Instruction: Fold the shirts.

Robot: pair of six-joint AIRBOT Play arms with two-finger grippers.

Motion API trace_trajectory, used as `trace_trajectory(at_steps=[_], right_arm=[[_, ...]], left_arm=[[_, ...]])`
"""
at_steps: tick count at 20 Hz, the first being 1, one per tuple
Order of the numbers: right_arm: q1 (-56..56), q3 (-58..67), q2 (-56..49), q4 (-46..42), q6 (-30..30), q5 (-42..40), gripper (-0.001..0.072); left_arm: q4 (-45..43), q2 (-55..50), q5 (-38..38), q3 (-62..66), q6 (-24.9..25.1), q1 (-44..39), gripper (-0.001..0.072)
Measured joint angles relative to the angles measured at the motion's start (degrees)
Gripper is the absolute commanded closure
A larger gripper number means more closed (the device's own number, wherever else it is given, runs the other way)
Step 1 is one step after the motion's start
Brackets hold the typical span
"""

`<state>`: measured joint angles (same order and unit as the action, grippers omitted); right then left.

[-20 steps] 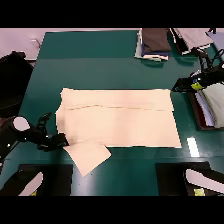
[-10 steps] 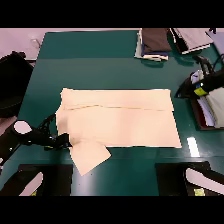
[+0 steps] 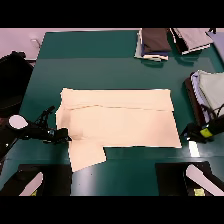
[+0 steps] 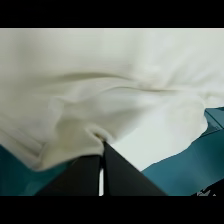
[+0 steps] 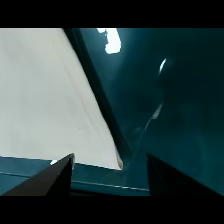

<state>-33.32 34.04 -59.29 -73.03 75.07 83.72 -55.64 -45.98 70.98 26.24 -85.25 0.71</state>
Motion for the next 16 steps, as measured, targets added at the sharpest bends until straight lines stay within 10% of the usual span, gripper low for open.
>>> trace_trajectory(at_steps=[2, 4, 6, 16], right_arm=[[-1.03, -3.26, -1.2, 2.32, -0.83, -1.22, 0.0303], [-0.2, -4.83, -2.45, 4.63, -1.38, -2.1, 0.0594], [2.27, -4.9, -3.26, 5.75, -1.77, -3.82, 0.068], [10.88, -0.31, 10.73, -0.37, -1.84, 1.25, 0.0691]], left_arm=[[0.0, 0.0, -0.04, 0.13, 0.09, 0.0, 0.0683], [-0.04, 0.0, -0.04, 0.22, 0.17, 0.0, 0.0684], [-0.44, 0.0, 0.37, 0.57, 0.24, 0.0, 0.0687], [-7.54, 12.79, 12.81, 3.17, -3.63, -0.02, 0.0685]])
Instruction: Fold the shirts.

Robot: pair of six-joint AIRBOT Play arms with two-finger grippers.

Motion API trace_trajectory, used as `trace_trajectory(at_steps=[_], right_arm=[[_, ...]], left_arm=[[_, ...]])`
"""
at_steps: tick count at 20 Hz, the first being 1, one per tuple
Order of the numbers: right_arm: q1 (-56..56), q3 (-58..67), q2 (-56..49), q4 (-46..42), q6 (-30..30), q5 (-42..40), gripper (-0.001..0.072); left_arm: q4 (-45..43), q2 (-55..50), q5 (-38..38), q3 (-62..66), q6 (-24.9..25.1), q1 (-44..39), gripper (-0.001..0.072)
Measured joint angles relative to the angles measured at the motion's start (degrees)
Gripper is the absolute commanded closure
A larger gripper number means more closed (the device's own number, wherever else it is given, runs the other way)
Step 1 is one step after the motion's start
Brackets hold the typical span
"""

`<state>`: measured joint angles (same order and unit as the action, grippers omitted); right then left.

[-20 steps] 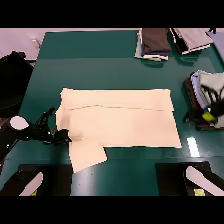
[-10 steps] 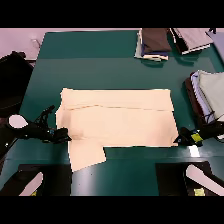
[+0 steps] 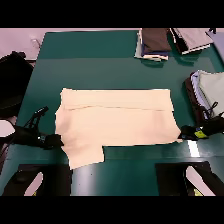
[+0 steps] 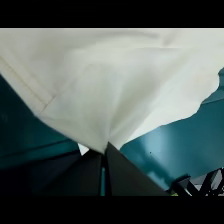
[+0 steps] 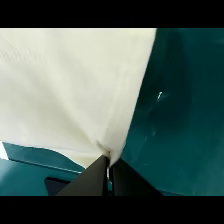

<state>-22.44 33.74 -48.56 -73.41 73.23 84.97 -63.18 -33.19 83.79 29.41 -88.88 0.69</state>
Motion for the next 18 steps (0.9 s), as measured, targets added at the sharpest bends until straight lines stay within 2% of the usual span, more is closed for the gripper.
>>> trace_trajectory(at_steps=[3, 6, 14, 18], right_arm=[[0.35, 2.23, 3.06, -2.32, 0.94, 0.55, 0.0691], [0.52, 7.26, 0.52, -3.13, 1.33, 0.48, 0.0691], [7.17, 25.51, -19.67, -1.51, 2.93, -4.48, 0.0689], [9.81, 34.97, -30.14, 1.2, 4.81, -6.67, 0.0689]], left_arm=[[-0.42, -0.48, 0.57, 2.25, -0.61, 0.0, 0.0685], [-0.66, -5.77, -3.3, 6.78, 0.33, -0.02, 0.0684], [-0.87, -32.59, -14.25, 28.15, 4.85, -0.02, 0.0683], [-0.98, -41.13, -18.95, 35.17, 5.62, -0.02, 0.0682]])
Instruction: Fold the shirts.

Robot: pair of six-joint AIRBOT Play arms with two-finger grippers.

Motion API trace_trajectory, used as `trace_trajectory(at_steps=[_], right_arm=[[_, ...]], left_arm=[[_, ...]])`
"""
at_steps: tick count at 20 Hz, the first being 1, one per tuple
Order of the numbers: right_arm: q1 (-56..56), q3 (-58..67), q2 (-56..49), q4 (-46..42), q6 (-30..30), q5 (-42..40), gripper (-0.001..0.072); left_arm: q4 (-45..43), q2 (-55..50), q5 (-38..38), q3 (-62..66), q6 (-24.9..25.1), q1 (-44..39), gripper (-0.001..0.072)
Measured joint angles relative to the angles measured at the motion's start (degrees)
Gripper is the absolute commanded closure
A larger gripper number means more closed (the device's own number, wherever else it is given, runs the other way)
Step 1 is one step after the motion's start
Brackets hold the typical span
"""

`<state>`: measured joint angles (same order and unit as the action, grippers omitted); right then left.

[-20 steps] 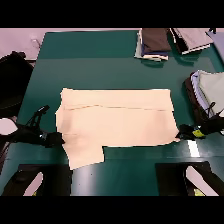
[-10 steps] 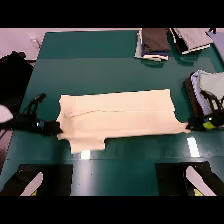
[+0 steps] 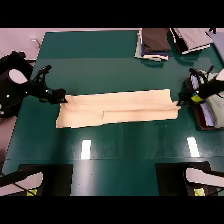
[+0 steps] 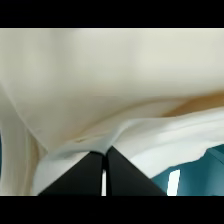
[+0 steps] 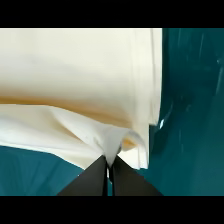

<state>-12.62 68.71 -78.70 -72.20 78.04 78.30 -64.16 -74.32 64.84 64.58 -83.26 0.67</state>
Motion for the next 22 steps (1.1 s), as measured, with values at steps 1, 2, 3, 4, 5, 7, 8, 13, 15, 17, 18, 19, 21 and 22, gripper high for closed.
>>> trace_trajectory(at_steps=[1, 2, 3, 4, 5, 7, 8, 13, 15, 17, 18, 19, 21, 22], right_arm=[[0.26, 2.25, -2.12, 1.22, 0.28, -0.44, 0.0688], [0.48, 4.61, -4.33, 2.51, 0.46, -0.81, 0.0672], [0.59, 6.67, -6.16, 3.78, 0.59, -1.03, 0.0477], [0.66, 8.79, -7.89, 5.07, 0.59, -1.44, 0.0273], [0.61, 10.62, -9.29, 6.32, 0.28, -1.68, 0.0236], [-0.26, 13.68, -11.43, 9.05, -1.25, -1.68, 0.0236], [-1.05, 14.38, -12.02, 10.29, -2.36, -1.55, 0.0236], [-8.57, 10.95, -13.31, 14.58, -6.58, 1.38, 0.0221], [-12.0, 7.5, -13.99, 16.31, -7.8, 1.97, 0.0222], [-14.19, 4.26, -15.13, 18.38, -9.14, 2.23, 0.0232], [-14.62, 2.89, -15.76, 19.69, -9.84, 2.23, 0.0234], [-14.71, 1.57, -16.52, 21.14, -10.54, 2.1, 0.024], [-13.77, -0.09, -17.97, 23.65, -11.43, 1.6, 0.0296], [-12.85, -0.59, -18.67, 24.83, -11.91, 1.29, 0.0489]], left_arm=[[0.04, -1.09, -1.27, 0.85, 0.07, 0.0, 0.0681], [0.02, -1.97, -2.29, 1.51, 0.11, 0.0, 0.0665], [0.02, -2.49, -3.32, 2.01, 0.11, 0.0, 0.0367], [0.02, -2.93, -4.2, 2.43, -0.02, 0.0, 0.0131], [0.02, -3.26, -4.72, 2.75, -0.35, 0.02, 0.0124], [0.13, -3.56, -5.42, 3.56, -1.18, 0.04, 0.0181], [0.17, -3.65, -5.51, 4.0, -1.55, 0.04, 0.0384], [3.96, -3.82, -5.05, 4.96, -2.01, 0.04, 0.0682], [6.47, -3.89, -4.98, 5.07, -2.14, -0.2, 0.0683], [8.13, -4.0, -5.57, 5.11, -2.14, -1.49, 0.0683], [8.79, -4.09, -6.23, 5.11, -2.16, -2.62, 0.0683], [9.11, -4.26, -6.99, 5.11, -2.16, -3.91, 0.0683], [9.81, -4.83, -8.83, 5.11, -2.34, -7.1, 0.0683], [10.01, -5.35, -9.86, 5.11, -2.67, -8.85, 0.0683]])
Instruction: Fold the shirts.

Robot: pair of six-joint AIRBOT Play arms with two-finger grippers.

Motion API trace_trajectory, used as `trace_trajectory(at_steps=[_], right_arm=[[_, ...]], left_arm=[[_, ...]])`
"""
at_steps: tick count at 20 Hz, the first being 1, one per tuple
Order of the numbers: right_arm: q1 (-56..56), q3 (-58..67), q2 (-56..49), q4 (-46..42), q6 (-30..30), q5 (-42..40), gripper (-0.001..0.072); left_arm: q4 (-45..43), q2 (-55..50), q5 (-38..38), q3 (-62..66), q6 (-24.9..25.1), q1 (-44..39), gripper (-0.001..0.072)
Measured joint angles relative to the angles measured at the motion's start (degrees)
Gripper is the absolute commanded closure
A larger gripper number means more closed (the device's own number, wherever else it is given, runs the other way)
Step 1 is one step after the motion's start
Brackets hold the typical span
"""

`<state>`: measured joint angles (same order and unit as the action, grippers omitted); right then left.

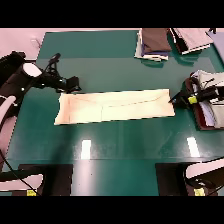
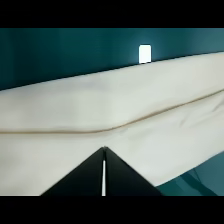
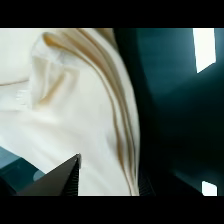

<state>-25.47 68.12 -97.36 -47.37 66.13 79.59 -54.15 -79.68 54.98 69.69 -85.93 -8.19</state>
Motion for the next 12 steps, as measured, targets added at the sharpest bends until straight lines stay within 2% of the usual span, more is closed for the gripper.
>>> trace_trajectory(at_steps=[1, 2, 3, 8, 12], right_arm=[[1.09, -0.42, -0.59, 0.13, -0.59, -0.72, 0.0633], [2.1, -0.55, -0.87, 0.04, -1.18, -1.33, 0.0643], [3.04, -0.39, -0.87, 0.24, -2.05, -1.81, 0.069], [5.7, 5.35, 3.26, 2.25, -3.37, 0.28, 0.069], [9.33, 12.52, 10.16, 5.64, -0.72, 2.29, 0.069]], left_arm=[[0.13, -0.59, -0.92, 0.02, -0.31, -1.77, 0.0683], [0.28, -1.27, -1.99, 0.07, -0.61, -3.39, 0.0684], [0.37, -2.16, -3.21, 0.22, -1.07, -5.05, 0.0684], [0.63, -9.55, -7.48, 5.68, -2.25, -13.0, 0.0684], [0.68, -18.14, -8.28, 14.08, -2.6, -18.27, 0.0684]])
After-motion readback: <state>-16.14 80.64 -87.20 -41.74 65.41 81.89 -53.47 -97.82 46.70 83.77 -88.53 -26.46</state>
